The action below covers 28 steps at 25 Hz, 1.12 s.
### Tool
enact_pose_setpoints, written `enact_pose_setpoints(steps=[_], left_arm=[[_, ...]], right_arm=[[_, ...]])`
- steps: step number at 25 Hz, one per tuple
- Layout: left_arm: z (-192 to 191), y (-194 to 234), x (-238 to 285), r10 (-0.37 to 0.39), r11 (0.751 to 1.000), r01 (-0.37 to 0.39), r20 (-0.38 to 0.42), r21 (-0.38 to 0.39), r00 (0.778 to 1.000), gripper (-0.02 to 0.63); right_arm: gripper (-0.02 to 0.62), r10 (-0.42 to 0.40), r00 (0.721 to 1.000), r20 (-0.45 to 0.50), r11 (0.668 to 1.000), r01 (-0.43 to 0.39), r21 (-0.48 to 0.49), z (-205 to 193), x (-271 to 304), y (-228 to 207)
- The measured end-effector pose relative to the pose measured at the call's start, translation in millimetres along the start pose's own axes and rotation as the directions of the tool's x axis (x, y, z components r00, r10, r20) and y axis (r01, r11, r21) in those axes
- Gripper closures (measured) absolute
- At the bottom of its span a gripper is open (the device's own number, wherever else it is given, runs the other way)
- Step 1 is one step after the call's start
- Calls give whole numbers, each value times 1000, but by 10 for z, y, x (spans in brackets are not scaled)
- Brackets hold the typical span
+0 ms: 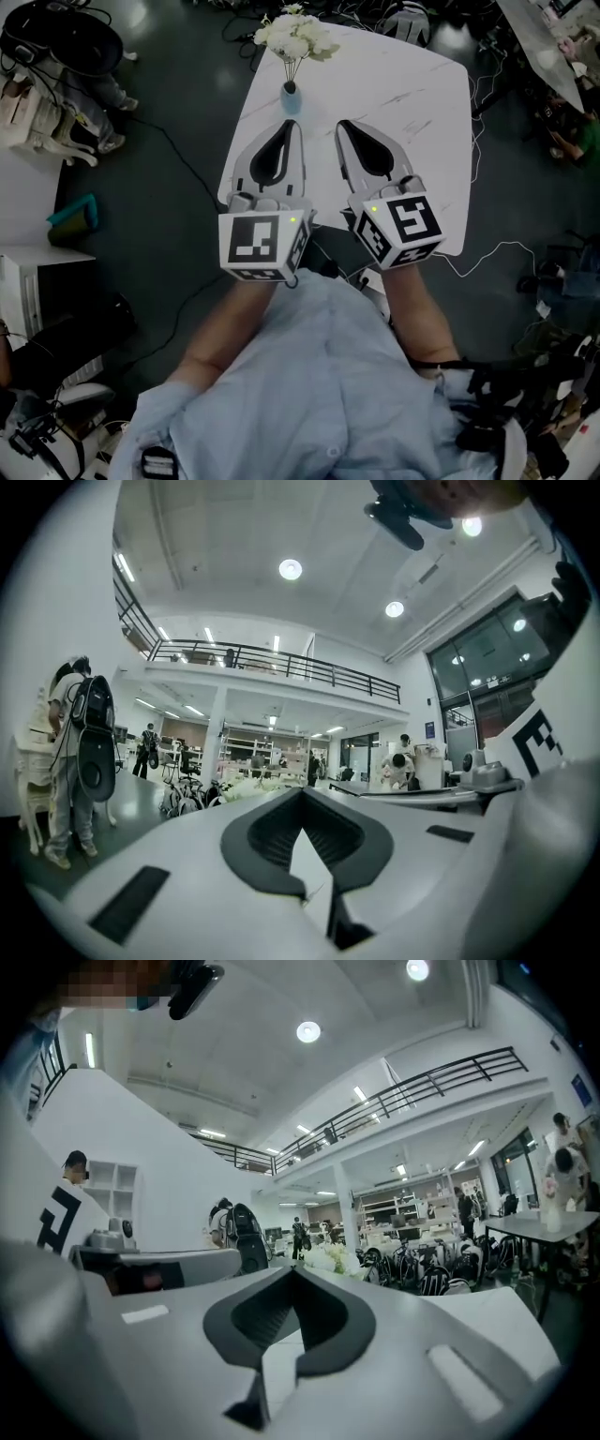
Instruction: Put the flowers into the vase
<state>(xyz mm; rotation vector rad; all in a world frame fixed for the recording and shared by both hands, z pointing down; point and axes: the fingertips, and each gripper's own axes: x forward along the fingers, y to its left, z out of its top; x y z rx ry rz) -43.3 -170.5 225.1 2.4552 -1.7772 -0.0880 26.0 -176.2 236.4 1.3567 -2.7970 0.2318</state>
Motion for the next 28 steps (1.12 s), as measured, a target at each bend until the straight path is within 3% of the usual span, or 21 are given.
enact_pose_setpoints(steps=[28], left_arm=[[137,-75,-5,-9,1000,9,39,2,999,601]], right_arm=[[595,20,1000,13,1000,-19,-18,101,-42,68]])
